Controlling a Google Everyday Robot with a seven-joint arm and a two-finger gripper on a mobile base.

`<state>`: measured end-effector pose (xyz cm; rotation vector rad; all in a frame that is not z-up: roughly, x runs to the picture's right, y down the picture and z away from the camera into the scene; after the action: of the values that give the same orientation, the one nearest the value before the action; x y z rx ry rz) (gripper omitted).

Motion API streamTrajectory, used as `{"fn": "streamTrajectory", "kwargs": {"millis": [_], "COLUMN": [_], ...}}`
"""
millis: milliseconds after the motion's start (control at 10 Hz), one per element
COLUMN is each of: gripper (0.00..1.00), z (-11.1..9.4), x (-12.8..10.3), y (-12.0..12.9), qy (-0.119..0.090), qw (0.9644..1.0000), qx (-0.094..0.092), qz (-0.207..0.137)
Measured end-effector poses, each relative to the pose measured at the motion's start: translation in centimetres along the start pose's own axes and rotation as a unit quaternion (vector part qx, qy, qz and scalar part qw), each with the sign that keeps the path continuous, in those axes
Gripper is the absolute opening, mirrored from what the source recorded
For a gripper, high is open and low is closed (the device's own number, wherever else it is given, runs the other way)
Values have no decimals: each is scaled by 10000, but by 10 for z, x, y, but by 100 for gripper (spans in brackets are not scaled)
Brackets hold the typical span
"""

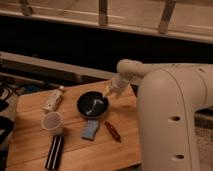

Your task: Pick up the ceramic bowl

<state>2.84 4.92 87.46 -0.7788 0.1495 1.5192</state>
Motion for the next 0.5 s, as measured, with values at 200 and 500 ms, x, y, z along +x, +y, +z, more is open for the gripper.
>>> {"fn": "streamTrajectory", "kwargs": {"millis": [200, 500], "gripper": [80, 80], "z": [6, 20], "x": [1, 7], "y": [-2, -4], "qy": [11, 26], "qw": [9999, 9982], "qx": [-165, -580], "qz": [50, 160]}}
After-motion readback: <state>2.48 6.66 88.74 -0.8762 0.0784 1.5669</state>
